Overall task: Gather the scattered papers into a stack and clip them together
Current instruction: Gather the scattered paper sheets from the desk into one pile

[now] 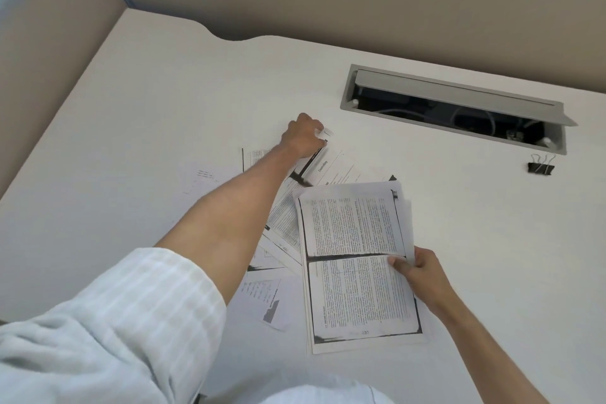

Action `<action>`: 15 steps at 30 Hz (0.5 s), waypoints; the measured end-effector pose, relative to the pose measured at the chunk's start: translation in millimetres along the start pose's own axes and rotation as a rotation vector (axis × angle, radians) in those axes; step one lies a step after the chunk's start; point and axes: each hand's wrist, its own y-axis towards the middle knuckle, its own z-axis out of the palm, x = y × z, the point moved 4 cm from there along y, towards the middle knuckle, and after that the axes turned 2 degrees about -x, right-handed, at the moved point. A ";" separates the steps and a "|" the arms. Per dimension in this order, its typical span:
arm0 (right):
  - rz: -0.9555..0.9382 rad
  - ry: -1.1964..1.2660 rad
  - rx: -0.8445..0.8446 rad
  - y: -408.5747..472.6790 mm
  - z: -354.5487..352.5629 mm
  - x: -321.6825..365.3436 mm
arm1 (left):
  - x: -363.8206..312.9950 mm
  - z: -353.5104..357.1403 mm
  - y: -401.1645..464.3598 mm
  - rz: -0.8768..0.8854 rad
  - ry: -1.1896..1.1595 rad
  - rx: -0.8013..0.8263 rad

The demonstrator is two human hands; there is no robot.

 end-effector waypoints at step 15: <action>0.009 0.124 0.033 0.6 -4.1 -0.5 | 10.4 -2.8 -39.7 -0.073 -0.689 0.044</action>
